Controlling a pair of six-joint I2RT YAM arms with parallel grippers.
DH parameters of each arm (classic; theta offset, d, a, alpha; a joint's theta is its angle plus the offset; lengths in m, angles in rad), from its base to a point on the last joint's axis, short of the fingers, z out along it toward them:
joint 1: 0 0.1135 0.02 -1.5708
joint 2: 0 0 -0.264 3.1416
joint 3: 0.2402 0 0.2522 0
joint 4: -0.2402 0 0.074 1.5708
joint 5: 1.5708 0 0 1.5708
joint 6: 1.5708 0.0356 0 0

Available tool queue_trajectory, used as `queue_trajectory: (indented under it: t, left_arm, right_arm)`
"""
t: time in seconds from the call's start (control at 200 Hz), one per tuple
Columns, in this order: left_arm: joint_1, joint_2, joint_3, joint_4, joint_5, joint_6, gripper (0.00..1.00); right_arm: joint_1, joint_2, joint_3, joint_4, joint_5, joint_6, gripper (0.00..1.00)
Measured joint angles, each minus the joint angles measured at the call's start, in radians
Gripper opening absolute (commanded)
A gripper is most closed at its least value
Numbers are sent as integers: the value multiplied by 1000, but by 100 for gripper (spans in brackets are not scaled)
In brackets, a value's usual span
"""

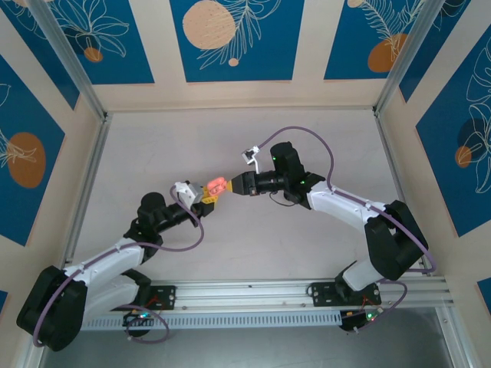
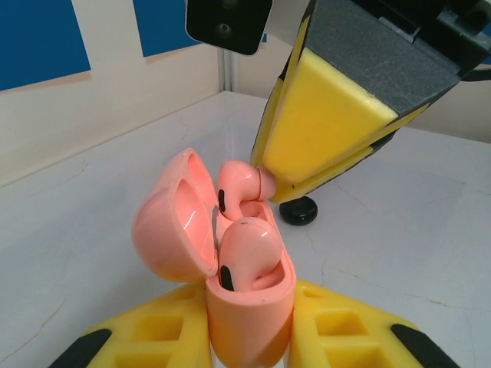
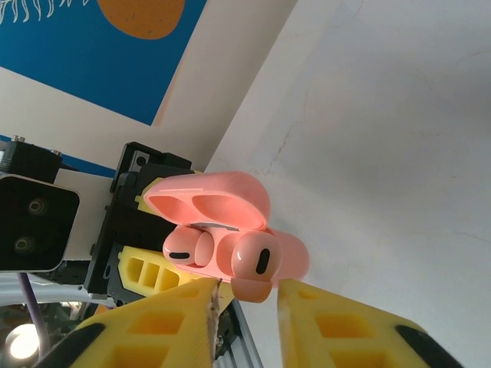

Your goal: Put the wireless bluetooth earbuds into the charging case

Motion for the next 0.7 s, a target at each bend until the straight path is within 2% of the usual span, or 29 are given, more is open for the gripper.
queue_trajectory:
  t: [0.4, 0.7]
  left_arm:
    - [0, 0, 0, 0, 0, 0, 23]
    - [0, 0, 0, 0, 1, 0, 23]
  right_arm:
    - [-8, -66, 0, -50, 4, -16, 38]
    - [-21, -65, 2, -68, 4, -22, 26]
